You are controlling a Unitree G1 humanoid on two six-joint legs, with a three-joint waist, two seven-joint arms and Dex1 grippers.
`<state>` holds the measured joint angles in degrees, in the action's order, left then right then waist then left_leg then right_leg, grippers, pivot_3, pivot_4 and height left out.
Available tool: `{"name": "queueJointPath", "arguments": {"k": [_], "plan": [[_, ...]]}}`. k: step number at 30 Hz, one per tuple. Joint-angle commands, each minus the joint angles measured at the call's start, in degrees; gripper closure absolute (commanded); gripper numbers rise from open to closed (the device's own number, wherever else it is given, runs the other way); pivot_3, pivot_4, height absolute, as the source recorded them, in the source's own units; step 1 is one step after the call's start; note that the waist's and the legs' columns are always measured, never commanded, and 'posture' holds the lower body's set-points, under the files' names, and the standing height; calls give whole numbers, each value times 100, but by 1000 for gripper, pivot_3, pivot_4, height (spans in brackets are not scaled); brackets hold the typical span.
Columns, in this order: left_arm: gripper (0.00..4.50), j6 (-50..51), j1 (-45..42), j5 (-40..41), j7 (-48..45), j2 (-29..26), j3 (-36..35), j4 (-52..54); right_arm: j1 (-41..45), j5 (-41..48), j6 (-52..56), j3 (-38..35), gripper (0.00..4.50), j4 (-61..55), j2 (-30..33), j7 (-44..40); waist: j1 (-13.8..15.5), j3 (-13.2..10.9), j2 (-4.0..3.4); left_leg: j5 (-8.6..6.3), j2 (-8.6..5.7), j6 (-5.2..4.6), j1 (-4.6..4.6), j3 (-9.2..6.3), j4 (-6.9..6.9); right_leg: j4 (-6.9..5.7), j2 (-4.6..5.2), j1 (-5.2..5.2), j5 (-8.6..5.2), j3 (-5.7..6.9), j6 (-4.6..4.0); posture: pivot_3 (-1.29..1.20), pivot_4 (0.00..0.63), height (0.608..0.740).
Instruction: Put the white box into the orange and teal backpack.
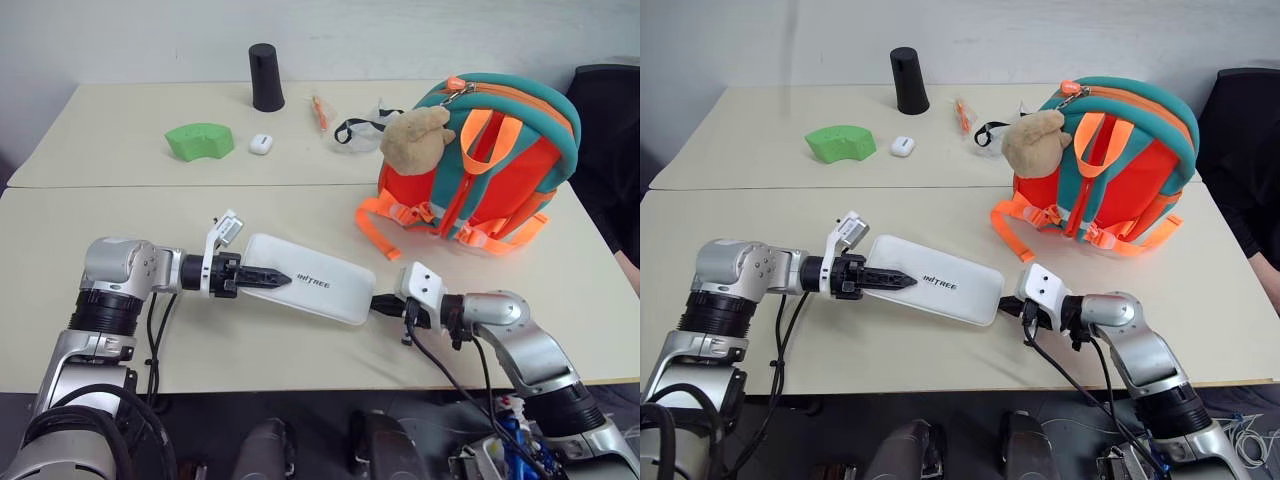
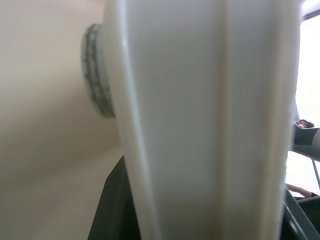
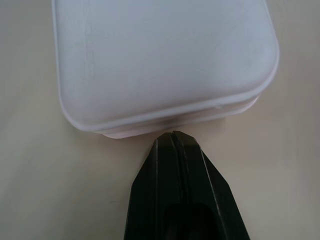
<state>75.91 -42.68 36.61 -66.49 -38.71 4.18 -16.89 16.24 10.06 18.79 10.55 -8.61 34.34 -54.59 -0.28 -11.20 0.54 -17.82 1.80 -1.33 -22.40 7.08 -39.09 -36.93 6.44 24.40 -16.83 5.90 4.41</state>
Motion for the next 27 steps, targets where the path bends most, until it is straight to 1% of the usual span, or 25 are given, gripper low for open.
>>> {"name": "queueJointPath", "arguments": {"k": [1,3,5,7,9,11,12,14,16,19,25,27], "plan": [[3161,-130,235,257,19,-178,-435,568,-265,412,464,-567,4333,-591,152,165,4,0,0,0,1,0,0,0,0,-1,3,0,0,-2,0,0,150,740],[3161,-157,450,410,32,-308,-707,976,-495,940,956,-1105,3929,-938,266,159,9,-2,2,0,1,0,-4,-4,0,-1,8,0,0,-6,0,0,150,740],[3161,-531,779,470,-24,-481,-950,1556,-688,1466,1370,-1736,3245,-1180,432,121,7,-5,8,0,1,0,-6,-6,0,3,13,1,0,-7,0,0,150,740],[3161,-628,1005,668,-25,-619,-1301,1988,-775,1865,1665,-2376,2576,-1218,595,184,14,-6,9,-1,1,0,-7,-10,0,7,17,0,0,-6,0,0,150,740],[3161,-585,1145,973,66,-659,-1779,2326,-742,2277,2015,-3009,1843,-1066,711,311,17,-6,9,-1,1,0,-6,-12,0,8,20,-3,0,-5,0,0,150,740],[3161,-487,1244,1300,207,-657,-2224,2678,-638,2574,2270,-3473,1162,-814,810,404,19,-6,10,-1,2,0,-4,-14,0,8,21,-5,0,-4,-1,0,150,740],[3161,-424,1283,1497,284,-668,-2433,2896,-525,2682,2350,-3633,843,-656,853,457,18,-6,10,-1,2,0,-4,-14,0,8,20,-5,0,-4,-1,0,150,740],[3161,-332,1339,1819,436,-686,-2700,3214,-244,2856,2472,-3798,46,-365,875,588,15,-6,10,-1,2,-1,-4,-14,1,9,21,-5,0,-5,0,0,150,740],[3161,-287,1372,2077,599,-717,-2890,3451,205,3008,2577,-3886,46,38,797,799,-9,-6,10,-1,2,0,-1,-13,1,8,20,-7,0,-6,0,0,150,740],[3161,-313,1376,2321,902,-731,-3050,3618,885,2942,2484,-3690,46,670,604,1047,-20,-6,10,1,3,2,4,-9,2,4,17,-7,0,-9,-1,0,150,740],[3161,-458,1388,2581,1257,-823,-3041,3656,2095,2721,2171,-2936,46,1786,43,916,-40,-7,9,1,3,3,0,-9,6,7,11,-4,0,-9,-1,0,150,740],[3161,-495,1370,2625,1351,-858,-3038,3615,2500,2649,1997,-2793,46,2175,-163,893,-53,-7,8,2,0,3,-3,-7,7,8,11,-1,0,-10,-1,0,150,740]]}}
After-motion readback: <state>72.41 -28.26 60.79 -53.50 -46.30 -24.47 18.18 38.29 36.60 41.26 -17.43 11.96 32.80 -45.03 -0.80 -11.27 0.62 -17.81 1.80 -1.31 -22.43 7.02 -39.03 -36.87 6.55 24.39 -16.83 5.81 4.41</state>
